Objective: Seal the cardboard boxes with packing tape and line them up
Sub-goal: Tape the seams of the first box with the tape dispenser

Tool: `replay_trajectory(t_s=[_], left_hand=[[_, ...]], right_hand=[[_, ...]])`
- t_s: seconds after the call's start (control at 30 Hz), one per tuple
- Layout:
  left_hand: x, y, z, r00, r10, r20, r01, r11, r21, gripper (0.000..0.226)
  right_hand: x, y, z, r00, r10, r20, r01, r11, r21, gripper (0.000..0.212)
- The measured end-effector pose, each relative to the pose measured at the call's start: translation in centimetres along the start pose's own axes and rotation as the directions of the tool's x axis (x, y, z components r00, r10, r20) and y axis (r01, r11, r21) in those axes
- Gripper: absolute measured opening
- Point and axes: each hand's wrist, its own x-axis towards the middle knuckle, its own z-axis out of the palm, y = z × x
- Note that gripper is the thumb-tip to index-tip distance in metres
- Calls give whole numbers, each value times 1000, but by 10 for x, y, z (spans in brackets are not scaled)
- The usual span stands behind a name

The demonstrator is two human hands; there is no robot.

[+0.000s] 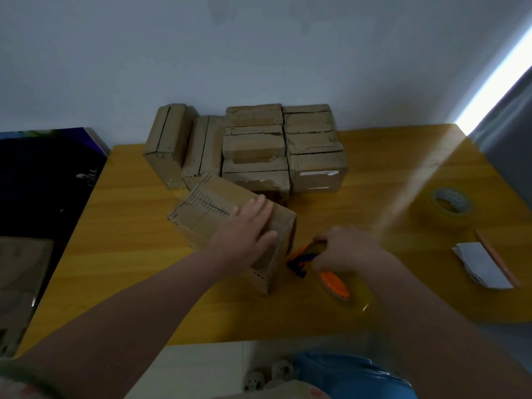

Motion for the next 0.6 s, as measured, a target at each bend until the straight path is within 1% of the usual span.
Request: replay_trajectory(t_s=[0.07, 0.13, 0.17, 0.23, 0.27, 0.3, 0.37, 0.47, 0.6], left_hand=[[5, -19, -6, 980, -152, -127, 162, 984, 74, 67], [11, -44, -10, 914, -345, -212, 371, 924, 96, 71], [12, -56, -13, 868, -453, -204, 472, 880, 55, 73], [17, -72, -18, 779, -617, -111, 611, 787, -87, 78], [18, -77, -19, 758, -649, -65, 638, 758, -135, 82], [19, -78, -20, 754, -656, -45, 643, 750, -155, 85], [20, -75, -19, 765, -641, -62, 627, 763, -156, 86], [19, -64, -15, 778, -621, -95, 610, 783, -123, 83], [13, -47, -8, 785, -610, -106, 600, 792, -112, 83]], right_hand=[[-4, 4, -9, 991, 52, -127, -55, 998, -16, 52], [-8, 6, -17, 968, 96, -233, -90, 995, 36, 51], [-11, 6, -20, 956, 111, -273, -95, 993, 71, 55], [-15, 7, -24, 938, 119, -326, -79, 988, 134, 64], [-18, 6, -26, 930, 114, -348, -59, 985, 164, 66], [-21, 5, -26, 922, 109, -372, -38, 980, 195, 67], [-27, 4, -27, 894, 109, -436, -9, 974, 226, 71], [-37, 2, -28, 839, 116, -531, -2, 978, 210, 69], [-44, 6, -26, 825, 109, -555, 47, 964, 261, 69]])
